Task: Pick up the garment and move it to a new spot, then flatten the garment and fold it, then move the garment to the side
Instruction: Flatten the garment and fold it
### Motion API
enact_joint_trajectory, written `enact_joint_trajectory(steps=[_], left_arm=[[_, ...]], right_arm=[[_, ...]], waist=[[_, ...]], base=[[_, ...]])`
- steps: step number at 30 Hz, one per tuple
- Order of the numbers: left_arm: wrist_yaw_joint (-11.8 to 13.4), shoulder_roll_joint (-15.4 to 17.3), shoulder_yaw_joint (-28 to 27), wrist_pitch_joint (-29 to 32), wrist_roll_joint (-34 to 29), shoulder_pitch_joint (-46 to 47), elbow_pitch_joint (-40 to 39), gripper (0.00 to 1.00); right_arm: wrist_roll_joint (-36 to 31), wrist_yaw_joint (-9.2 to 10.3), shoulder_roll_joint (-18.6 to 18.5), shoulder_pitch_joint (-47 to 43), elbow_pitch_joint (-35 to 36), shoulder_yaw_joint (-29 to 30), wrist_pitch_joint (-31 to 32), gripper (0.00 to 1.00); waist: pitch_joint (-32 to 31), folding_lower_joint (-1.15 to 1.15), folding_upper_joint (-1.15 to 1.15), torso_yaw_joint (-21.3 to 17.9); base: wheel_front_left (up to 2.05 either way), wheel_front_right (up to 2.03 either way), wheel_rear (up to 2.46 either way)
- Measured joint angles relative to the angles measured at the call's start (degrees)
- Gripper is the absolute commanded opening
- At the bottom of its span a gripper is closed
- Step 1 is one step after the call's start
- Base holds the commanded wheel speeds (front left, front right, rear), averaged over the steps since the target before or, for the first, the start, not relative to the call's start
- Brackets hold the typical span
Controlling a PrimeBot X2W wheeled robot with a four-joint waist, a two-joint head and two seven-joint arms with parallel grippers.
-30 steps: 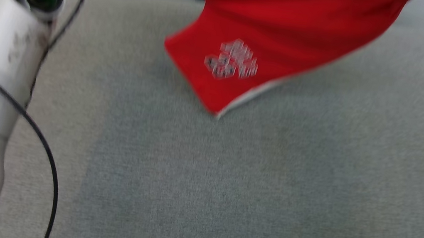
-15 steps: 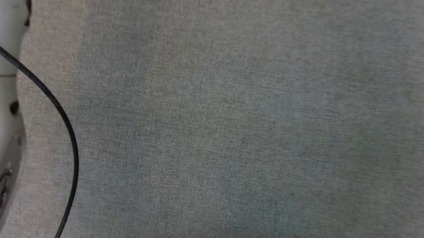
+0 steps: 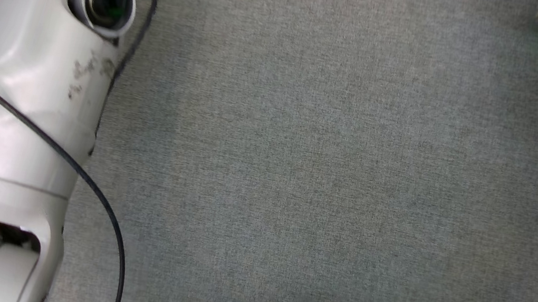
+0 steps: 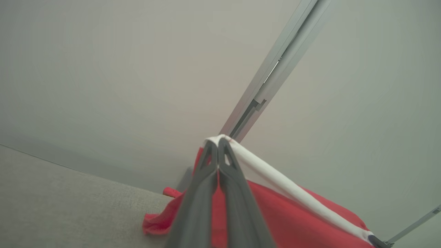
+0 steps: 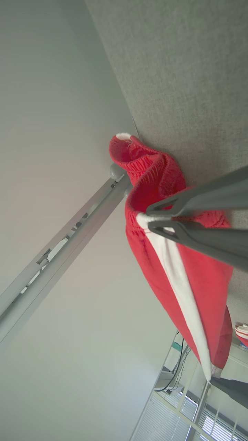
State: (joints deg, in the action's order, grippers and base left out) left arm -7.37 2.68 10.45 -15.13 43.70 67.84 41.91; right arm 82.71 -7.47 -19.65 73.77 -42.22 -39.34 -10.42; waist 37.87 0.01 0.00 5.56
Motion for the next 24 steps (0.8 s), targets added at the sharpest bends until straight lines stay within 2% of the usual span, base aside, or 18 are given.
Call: enact_joint_trajectory(steps=[8, 14, 24], left_arm=[[-0.04, 0.15, 4.25, -0.01, 0.99, -7.73, 2.97, 0.00], [-0.05, 1.97, 12.38, 0.00, 2.16, -13.32, 6.13, 0.00], [-0.05, 3.16, 21.32, 0.42, 5.87, -19.98, 11.04, 0.00]], right_arm=[[3.65, 0.00, -2.63, -9.07, 2.68, -3.42, 3.41, 0.00], [4.67, -0.01, -2.81, -15.44, 2.21, -6.70, 6.15, 0.00], [4.71, 0.00, -3.68, -23.29, 1.69, -11.61, 7.71, 0.00]], waist=[[-5.45, 0.00, 0.00, 0.55], [-10.60, 0.00, 0.00, 0.51], [-18.82, 0.00, 0.00, 1.33]], base=[[0.00, 0.00, 0.00], [0.00, 0.00, 0.00], [0.00, 0.00, 0.00]])
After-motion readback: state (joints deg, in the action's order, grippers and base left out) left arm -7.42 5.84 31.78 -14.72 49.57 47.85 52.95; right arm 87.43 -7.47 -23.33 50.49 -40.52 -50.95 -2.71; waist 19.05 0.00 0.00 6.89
